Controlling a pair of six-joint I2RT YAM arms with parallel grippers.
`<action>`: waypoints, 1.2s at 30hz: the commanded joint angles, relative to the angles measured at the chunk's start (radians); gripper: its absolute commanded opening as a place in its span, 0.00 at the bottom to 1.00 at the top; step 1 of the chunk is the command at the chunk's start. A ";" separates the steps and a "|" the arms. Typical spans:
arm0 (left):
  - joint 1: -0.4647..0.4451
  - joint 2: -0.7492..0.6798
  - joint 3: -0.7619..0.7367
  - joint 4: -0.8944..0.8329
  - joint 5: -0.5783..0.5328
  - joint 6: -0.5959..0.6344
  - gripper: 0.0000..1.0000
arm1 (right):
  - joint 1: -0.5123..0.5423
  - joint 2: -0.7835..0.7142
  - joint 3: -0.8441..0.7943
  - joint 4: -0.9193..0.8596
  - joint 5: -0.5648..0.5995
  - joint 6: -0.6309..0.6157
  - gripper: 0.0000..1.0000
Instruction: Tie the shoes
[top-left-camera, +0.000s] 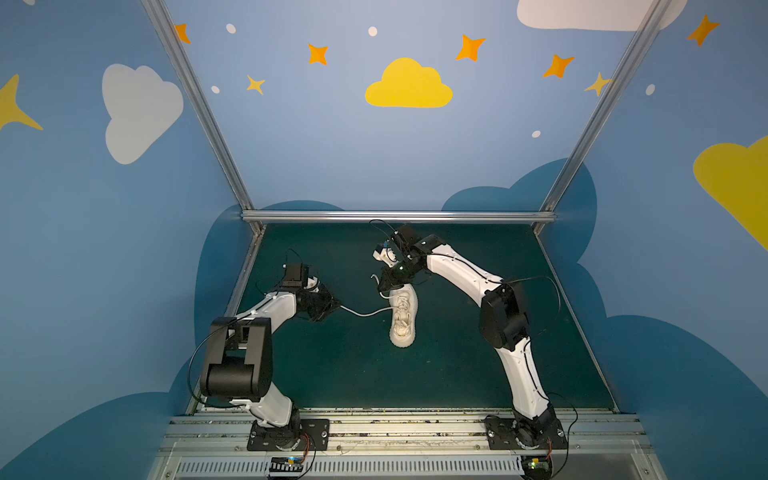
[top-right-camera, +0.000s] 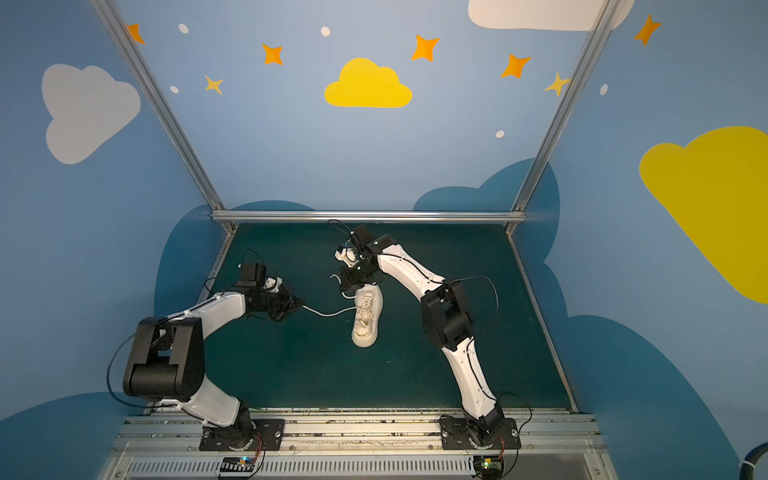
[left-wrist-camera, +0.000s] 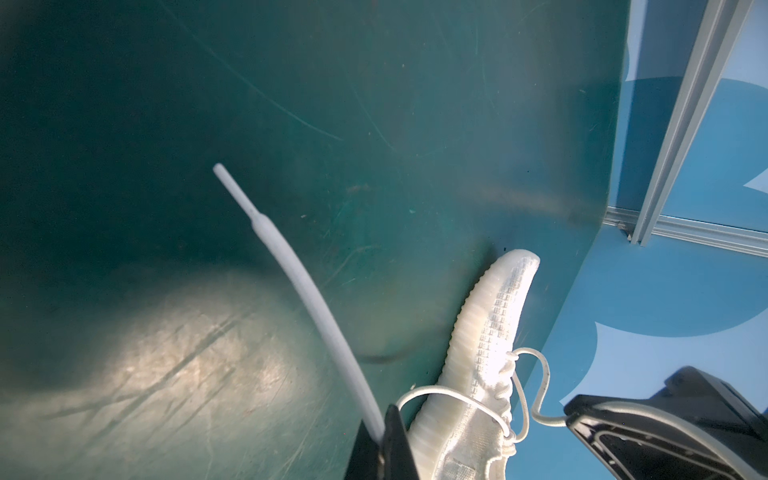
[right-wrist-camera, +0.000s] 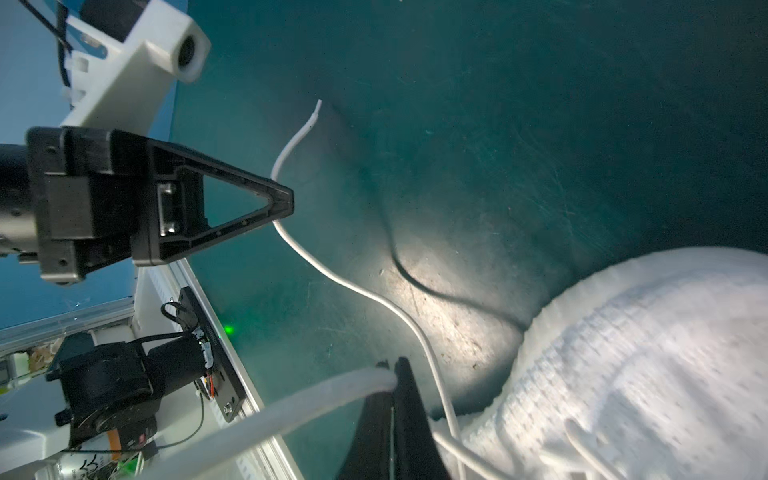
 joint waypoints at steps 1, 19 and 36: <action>-0.001 0.015 0.022 0.001 0.014 0.006 0.03 | -0.041 -0.122 -0.022 -0.079 0.108 0.018 0.00; -0.001 0.035 0.020 0.009 0.015 0.018 0.03 | -0.234 -0.528 -0.557 -0.057 0.106 0.047 0.00; -0.001 0.062 0.039 0.026 0.022 0.013 0.03 | -0.030 0.067 0.149 -0.225 0.000 0.021 0.00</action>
